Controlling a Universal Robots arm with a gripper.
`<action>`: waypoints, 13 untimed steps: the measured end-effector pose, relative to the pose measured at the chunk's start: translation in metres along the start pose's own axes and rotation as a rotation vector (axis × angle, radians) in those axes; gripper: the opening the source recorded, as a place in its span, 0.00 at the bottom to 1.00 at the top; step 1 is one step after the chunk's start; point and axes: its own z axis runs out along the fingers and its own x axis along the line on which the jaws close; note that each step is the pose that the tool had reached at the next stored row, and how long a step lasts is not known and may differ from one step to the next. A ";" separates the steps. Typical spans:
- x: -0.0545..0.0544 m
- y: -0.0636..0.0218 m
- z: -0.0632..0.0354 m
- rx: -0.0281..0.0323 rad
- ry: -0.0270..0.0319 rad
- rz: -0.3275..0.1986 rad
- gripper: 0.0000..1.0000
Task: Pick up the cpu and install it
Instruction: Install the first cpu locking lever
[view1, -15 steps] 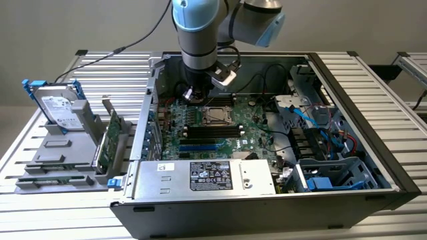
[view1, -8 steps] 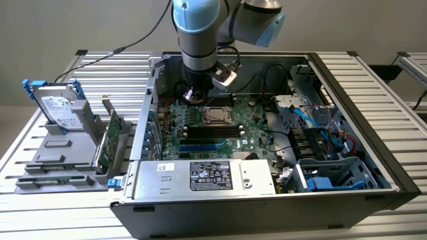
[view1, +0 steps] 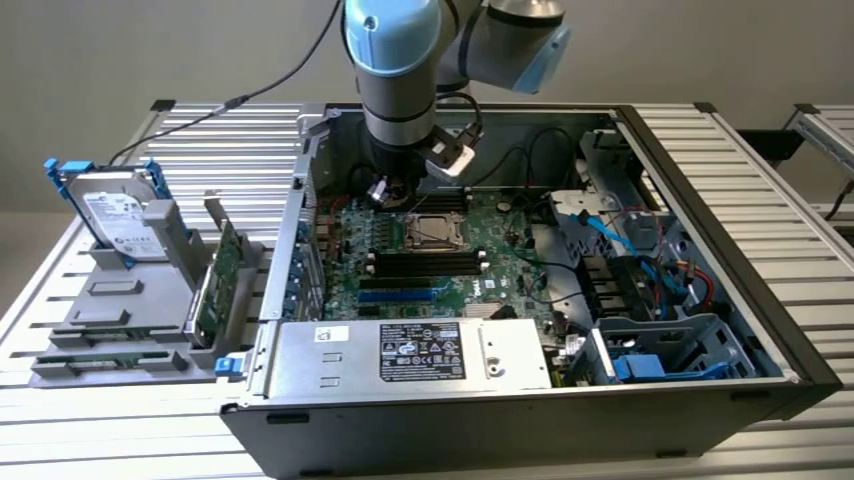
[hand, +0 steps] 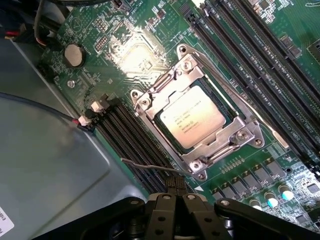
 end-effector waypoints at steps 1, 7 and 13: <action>0.000 0.0005 0.0000 0.0038 0.0053 0.000 0.11; -0.004 0.0037 -0.0011 0.0133 0.0194 0.003 0.11; -0.004 0.0041 -0.0015 0.0131 0.0195 0.004 0.11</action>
